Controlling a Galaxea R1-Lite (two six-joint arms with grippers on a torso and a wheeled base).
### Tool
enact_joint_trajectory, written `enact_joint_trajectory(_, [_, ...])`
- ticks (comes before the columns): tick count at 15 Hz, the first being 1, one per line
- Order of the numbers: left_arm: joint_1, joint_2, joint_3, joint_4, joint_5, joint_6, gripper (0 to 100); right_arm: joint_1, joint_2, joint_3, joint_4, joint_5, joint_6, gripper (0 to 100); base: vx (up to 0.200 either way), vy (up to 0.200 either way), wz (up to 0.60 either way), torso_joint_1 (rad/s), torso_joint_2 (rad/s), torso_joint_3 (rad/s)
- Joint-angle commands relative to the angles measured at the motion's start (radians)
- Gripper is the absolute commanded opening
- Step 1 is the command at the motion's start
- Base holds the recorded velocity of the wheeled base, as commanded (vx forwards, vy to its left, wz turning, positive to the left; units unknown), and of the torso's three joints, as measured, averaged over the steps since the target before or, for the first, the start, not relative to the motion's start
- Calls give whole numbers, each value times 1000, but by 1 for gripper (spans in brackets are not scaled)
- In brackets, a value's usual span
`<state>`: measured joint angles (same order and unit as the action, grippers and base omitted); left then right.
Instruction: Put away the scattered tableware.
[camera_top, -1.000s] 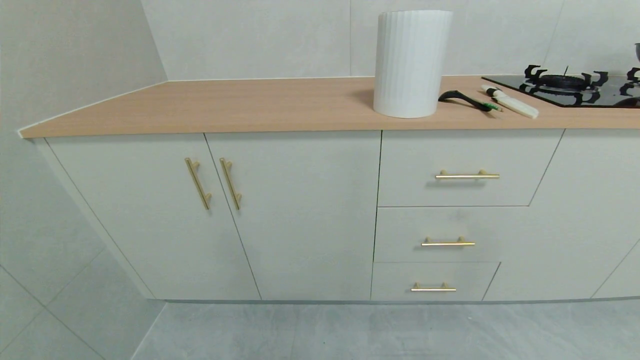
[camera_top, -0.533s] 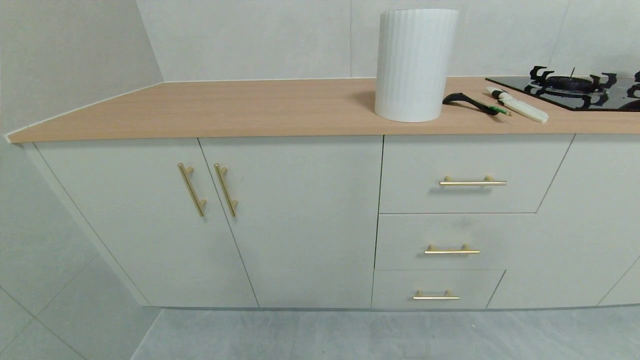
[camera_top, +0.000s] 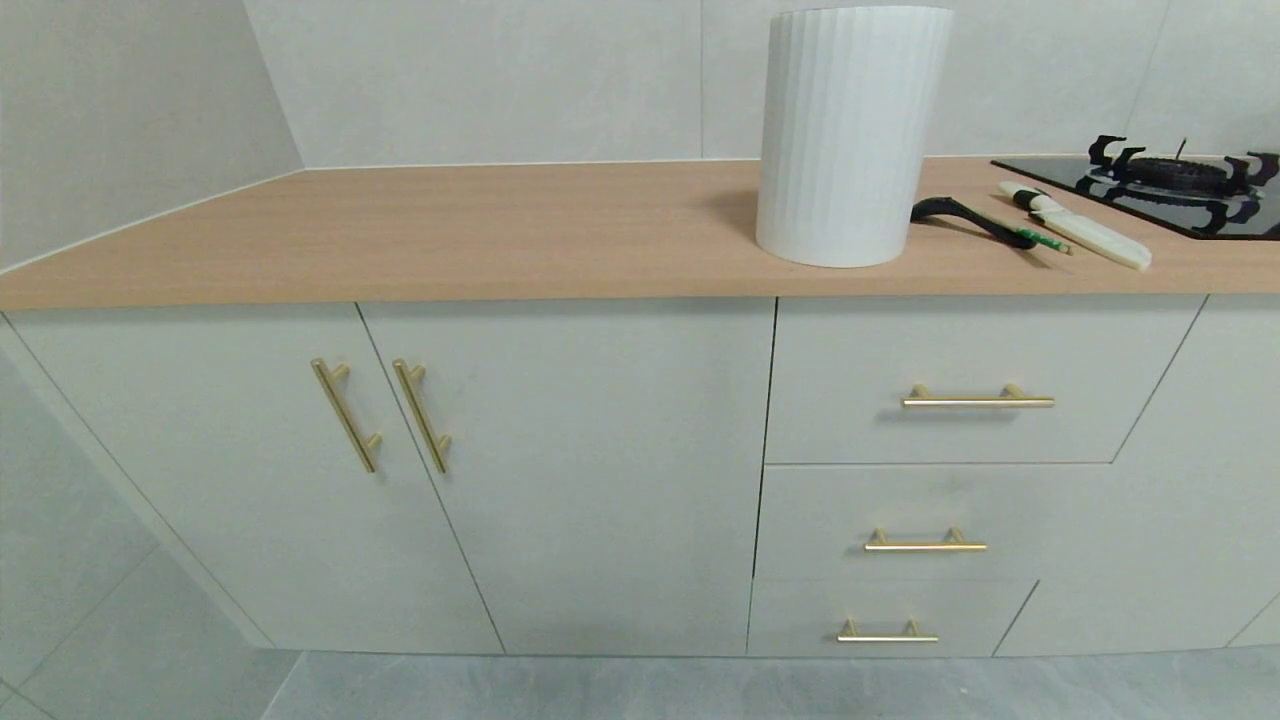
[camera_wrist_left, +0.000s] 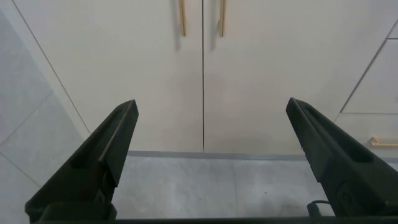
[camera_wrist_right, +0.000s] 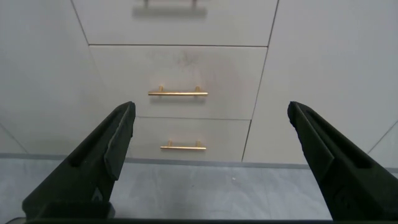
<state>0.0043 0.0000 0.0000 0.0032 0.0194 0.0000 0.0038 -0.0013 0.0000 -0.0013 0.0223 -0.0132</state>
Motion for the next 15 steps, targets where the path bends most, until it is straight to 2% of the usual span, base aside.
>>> enact_joint_trajectory(1, [0,0,0,0,1,-2,100,1,1,0,0,1,-1,100,0,0,0,0,0,0])
enact_joint_trajectory(7, [0,0,0,0,1,-2,100,1,1,-11,-11,2,-1,100,0,0,0,0,0,0])
enact_joint_trajectory(8, [0,0,0,0,1,-2,100,5,18,-114,-20,11,44,100,0,0,0,0,0,0])
enact_joint_trajectory(11, [0,0,0,0,1,-2,100,61,176,-187,46,82,50,100,0,0,0,0,0,0])
enact_joint_trajectory(13, [0,0,0,0,1,-2,100,116,349,-196,38,143,50,100,0,0,0,0,0,0])
enact_joint_trajectory(15, [0,0,0,0,1,-2,100,137,572,-249,32,145,52,100,0,0,0,0,0,0])
